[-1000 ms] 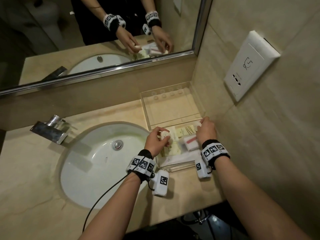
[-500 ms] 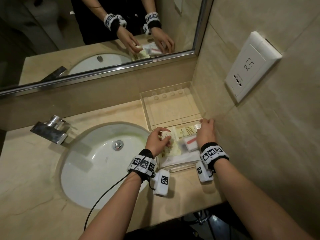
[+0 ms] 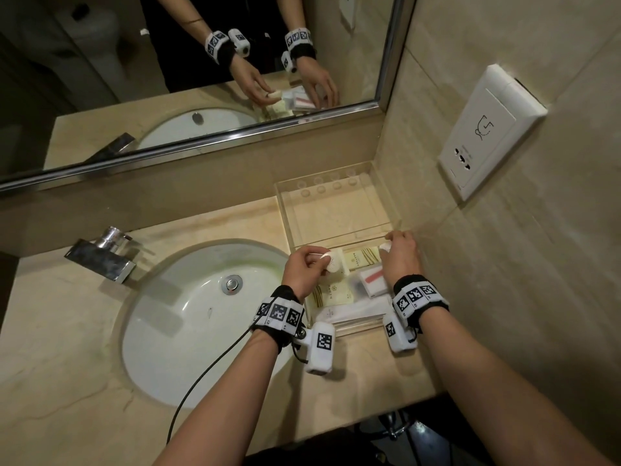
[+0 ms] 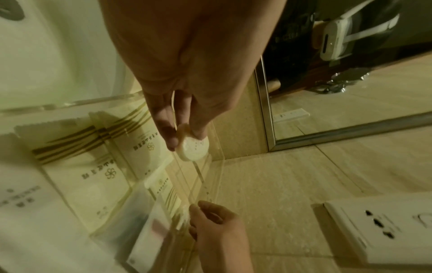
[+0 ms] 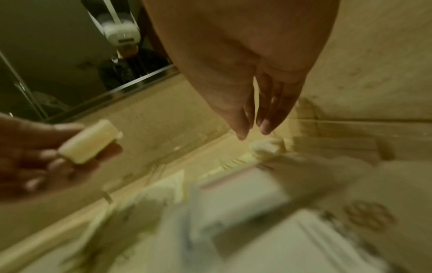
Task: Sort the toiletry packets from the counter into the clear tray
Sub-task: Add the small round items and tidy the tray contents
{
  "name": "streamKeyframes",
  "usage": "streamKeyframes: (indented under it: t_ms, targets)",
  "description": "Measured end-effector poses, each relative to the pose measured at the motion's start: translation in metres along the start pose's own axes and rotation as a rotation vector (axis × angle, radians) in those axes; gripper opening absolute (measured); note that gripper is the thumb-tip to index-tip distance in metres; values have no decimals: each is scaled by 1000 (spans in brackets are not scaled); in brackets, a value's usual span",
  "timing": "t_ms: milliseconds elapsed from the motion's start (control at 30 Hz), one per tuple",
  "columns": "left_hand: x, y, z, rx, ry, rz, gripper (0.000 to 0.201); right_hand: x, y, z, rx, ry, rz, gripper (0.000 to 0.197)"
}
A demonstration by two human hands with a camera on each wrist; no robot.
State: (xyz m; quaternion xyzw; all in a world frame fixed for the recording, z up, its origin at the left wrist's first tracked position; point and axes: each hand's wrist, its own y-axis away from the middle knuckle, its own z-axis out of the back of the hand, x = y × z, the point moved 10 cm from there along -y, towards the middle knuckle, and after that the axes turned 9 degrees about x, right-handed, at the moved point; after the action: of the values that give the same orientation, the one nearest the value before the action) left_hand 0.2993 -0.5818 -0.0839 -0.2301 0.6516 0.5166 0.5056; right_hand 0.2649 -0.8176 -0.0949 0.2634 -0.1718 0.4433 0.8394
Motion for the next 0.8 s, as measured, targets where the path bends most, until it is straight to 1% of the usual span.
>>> streamKeyframes:
  t_ms: [67,100,167,200,233,300,400,433,467,500,567,633,700,800]
  targets:
    - [0,-1,-2,3,71,10,15,15,6,7,-4,-171,82,13]
    - [0,-2,-4,-2,114,16,13,23,10,6,39,-299,114,11]
    - [-1,-3,-8,-9,185,20,14,41,22,-3,226,-529,127,18]
    - [-3,-4,-11,1,187,11,15,50,29,-8,324,-577,142,22]
    - [-7,-4,-14,20,154,-5,16,57,34,-10,388,-581,173,25]
    - [-16,-6,-20,64,45,-46,19,63,38,-9,436,-579,228,29]
    - [-22,-9,-23,52,21,-45,24,55,34,-12,465,-601,199,29]
    - [-22,-10,-23,34,31,-31,26,51,32,-12,465,-619,175,28]
    - [-21,-11,-23,23,38,-16,27,43,27,-10,434,-633,137,28]
    - [-22,-12,-25,21,39,-7,27,33,21,-6,371,-642,85,27]
    - [-23,-14,-28,28,6,-2,24,6,10,6,188,-639,-40,26]
    - [-25,-14,-31,40,-76,-12,19,-14,6,14,72,-573,-128,23]
    - [-27,-14,-36,58,-183,-35,16,-20,3,10,75,-439,-138,20]
    - [-28,-15,-44,80,-347,-68,16,-20,0,-4,114,-385,-122,15]
